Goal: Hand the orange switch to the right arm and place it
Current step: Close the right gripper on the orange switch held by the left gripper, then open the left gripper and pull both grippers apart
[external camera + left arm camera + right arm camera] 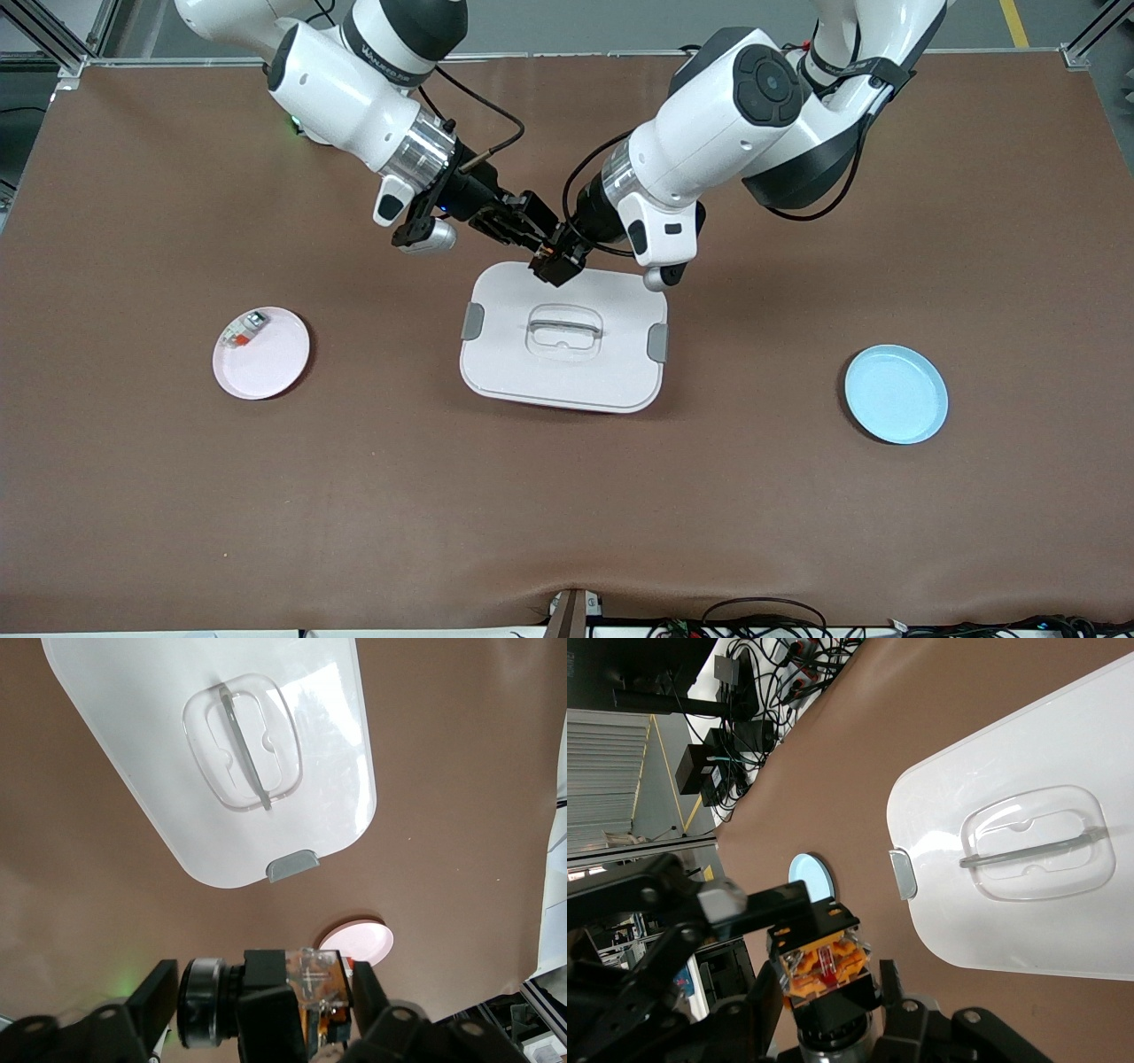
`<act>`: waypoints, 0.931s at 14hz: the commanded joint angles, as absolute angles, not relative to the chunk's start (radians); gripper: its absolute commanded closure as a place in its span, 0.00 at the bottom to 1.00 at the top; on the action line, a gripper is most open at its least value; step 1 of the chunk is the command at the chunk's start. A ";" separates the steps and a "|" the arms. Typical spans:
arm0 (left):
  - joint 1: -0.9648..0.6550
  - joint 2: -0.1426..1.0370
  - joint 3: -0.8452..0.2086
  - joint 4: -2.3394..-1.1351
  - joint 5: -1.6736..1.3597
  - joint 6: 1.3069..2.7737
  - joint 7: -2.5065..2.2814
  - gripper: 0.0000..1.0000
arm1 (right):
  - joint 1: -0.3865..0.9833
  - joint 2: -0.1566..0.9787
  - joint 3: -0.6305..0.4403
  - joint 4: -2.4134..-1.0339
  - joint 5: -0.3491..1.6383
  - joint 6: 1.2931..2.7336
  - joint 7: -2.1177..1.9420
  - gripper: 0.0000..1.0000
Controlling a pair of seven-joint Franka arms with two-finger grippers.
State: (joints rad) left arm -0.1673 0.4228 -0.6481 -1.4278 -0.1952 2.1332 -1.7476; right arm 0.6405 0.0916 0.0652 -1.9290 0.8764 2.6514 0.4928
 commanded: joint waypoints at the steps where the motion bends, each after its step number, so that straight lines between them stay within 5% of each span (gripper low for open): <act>1: -0.152 0.408 -0.650 -1.416 -0.201 2.112 -1.753 0.00 | 0.632 0.104 0.066 -1.905 0.888 2.635 0.497 1.00; 7: -0.101 0.380 -0.641 -1.416 -0.097 2.070 -1.735 0.00 | 0.601 0.097 0.060 -1.908 0.817 2.536 0.494 1.00; 13: 0.034 0.347 -0.640 -1.416 0.009 1.967 -1.465 0.00 | 0.516 0.069 0.060 -1.902 0.479 2.222 0.425 1.00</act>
State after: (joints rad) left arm 0.0035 0.3691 -0.6385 -1.4133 -0.0337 2.0186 -1.5402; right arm 0.5525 0.0874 0.0513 -1.9114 0.5639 2.3076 0.4719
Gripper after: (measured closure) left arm 0.000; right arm 0.559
